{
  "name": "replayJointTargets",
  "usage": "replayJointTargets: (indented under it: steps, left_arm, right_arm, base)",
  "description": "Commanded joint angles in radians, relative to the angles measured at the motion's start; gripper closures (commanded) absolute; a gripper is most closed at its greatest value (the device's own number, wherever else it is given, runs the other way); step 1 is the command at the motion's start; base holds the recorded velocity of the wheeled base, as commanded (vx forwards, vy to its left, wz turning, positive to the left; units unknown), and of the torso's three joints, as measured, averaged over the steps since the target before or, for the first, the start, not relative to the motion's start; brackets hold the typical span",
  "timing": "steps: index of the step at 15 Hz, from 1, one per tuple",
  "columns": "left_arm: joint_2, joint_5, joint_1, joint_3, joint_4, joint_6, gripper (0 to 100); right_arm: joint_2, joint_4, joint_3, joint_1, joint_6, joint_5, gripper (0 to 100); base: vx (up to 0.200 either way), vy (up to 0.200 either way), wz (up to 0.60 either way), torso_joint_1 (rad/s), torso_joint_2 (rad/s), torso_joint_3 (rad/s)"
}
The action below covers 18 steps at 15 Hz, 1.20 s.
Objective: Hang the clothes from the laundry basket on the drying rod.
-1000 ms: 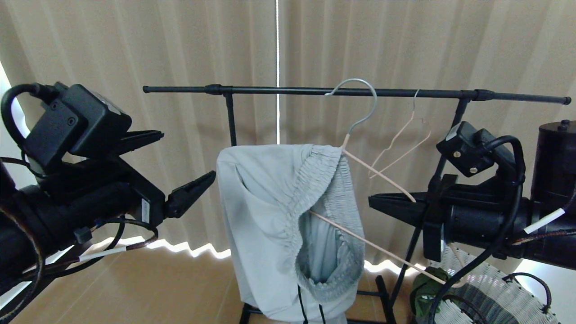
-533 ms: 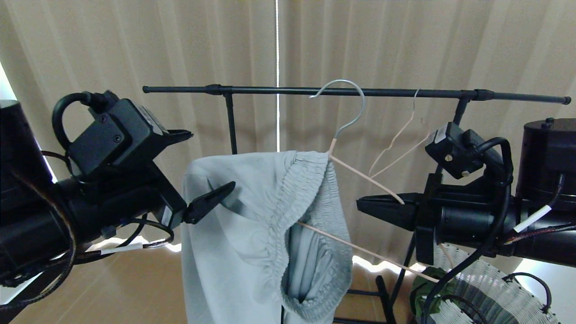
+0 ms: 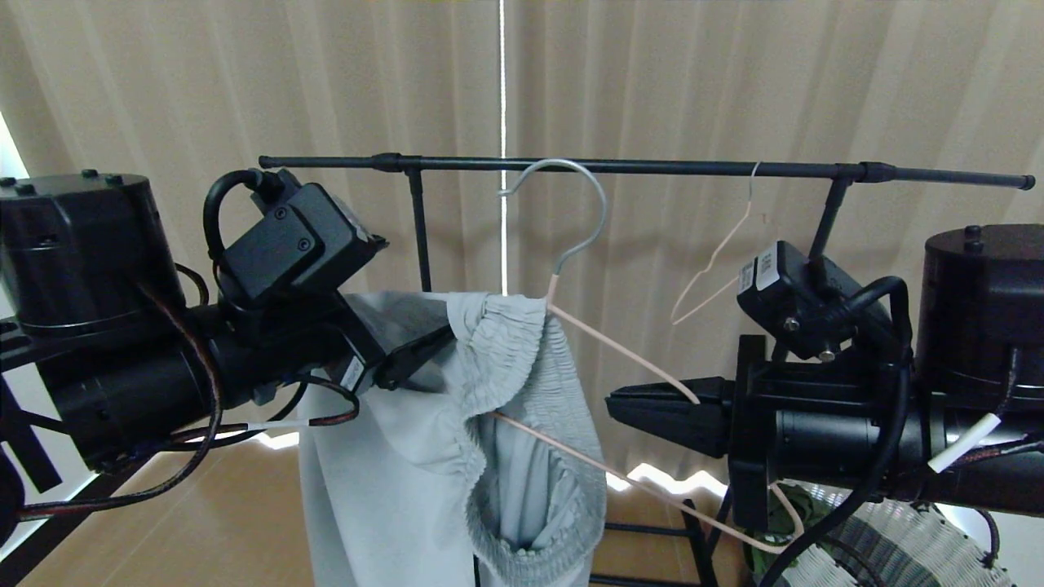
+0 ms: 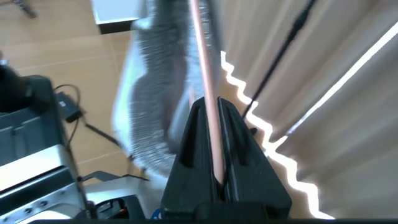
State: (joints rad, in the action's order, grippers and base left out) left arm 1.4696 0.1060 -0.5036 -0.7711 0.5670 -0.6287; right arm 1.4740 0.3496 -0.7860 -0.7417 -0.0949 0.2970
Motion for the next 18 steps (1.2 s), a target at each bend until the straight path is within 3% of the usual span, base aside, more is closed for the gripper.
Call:
replayJointTargets:
  steps: [1,2,18]
  left_arm:
    - [0.008,0.000,-0.001,-0.001,0.001,0.000,0]
    - [0.008,0.000,-0.001,-0.001,0.001,-0.002,100]
    - [0.006,-0.006,0.000,0.004,0.005,0.000,100]
  right_arm:
    - [0.000,0.000,0.001,-0.016,0.000,0.002,100]
    - [0.000,0.000,0.004,-0.019,0.000,0.002,100]
    - [-0.017,-0.003,0.010,-0.018,-0.002,-0.006,100]
  base:
    - [0.000,0.000,0.00,0.000,0.00,0.000]
    - [0.000,0.000,0.00,0.000,0.00,0.000]
    - [0.000,0.000,0.00,0.000,0.00,0.000]
